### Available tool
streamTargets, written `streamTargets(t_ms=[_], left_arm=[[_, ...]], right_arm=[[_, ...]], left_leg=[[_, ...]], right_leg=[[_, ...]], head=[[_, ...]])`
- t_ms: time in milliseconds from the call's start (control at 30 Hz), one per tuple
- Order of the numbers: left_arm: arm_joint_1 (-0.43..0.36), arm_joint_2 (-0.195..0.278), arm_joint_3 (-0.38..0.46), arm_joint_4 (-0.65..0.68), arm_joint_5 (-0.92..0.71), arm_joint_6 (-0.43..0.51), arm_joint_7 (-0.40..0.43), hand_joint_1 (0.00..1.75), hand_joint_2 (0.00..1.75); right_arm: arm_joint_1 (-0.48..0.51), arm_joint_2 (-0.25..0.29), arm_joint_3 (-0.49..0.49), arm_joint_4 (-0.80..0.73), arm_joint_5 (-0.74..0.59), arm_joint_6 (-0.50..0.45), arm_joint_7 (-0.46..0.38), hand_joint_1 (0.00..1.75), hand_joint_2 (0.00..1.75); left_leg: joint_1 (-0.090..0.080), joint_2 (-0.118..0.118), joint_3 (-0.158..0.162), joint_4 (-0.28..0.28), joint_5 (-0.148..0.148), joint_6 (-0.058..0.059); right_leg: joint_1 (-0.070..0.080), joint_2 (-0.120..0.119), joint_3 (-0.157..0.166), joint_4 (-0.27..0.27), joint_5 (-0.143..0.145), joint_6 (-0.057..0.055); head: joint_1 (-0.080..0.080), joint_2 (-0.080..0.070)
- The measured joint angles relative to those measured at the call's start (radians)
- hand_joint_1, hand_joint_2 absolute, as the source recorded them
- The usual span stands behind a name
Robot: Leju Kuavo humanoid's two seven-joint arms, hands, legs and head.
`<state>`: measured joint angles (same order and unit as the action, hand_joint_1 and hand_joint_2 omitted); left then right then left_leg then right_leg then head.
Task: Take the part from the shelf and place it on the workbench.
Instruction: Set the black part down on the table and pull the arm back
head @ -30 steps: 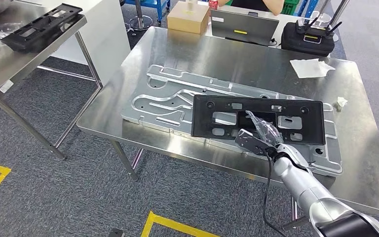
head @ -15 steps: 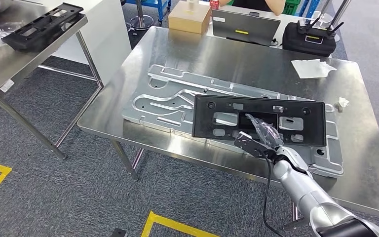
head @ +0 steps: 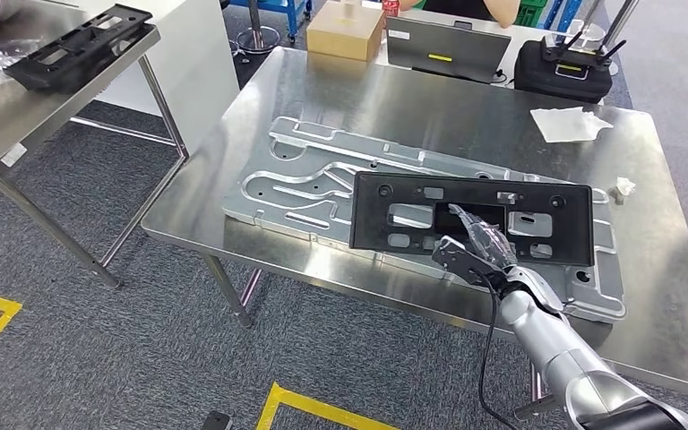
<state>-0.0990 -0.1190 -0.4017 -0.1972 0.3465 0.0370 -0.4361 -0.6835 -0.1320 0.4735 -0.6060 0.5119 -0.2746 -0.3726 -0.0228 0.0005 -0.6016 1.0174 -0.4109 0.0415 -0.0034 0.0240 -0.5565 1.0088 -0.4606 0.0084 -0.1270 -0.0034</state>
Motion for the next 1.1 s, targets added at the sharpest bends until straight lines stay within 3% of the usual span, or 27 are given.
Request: streamTargets(t_ms=[133,433,1100], left_arm=[[0.001,0.000,0.000,0.000,-0.002,0.000,-0.003,0.00,1.75],[-0.007,-0.001,0.000,0.000,-0.003,-0.003,-0.012,0.00,1.75],[0.005,-0.008,0.000,0.000,-0.009,-0.003,-0.039,0.00,1.75]], right_arm=[[0.025,0.000,0.000,-0.030,0.030,-0.027,-0.012,0.00,0.00],[0.055,-0.007,0.005,-0.156,0.051,-0.024,0.050,0.00,0.00],[0.077,-0.175,-0.207,-0.667,-0.082,0.032,0.066,0.00,0.00]], left_leg=[[0.000,-0.001,-0.002,0.000,0.000,0.000],[0.000,-0.001,-0.006,0.000,0.000,0.000],[-0.002,-0.007,-0.015,0.000,0.001,0.001]], right_leg=[[0.000,-0.001,0.000,0.000,0.000,0.000],[0.000,-0.001,-0.005,0.000,0.000,0.000],[-0.002,-0.007,-0.012,0.000,-0.001,0.001]], head=[[0.000,0.000],[0.000,0.000],[0.000,0.000]])
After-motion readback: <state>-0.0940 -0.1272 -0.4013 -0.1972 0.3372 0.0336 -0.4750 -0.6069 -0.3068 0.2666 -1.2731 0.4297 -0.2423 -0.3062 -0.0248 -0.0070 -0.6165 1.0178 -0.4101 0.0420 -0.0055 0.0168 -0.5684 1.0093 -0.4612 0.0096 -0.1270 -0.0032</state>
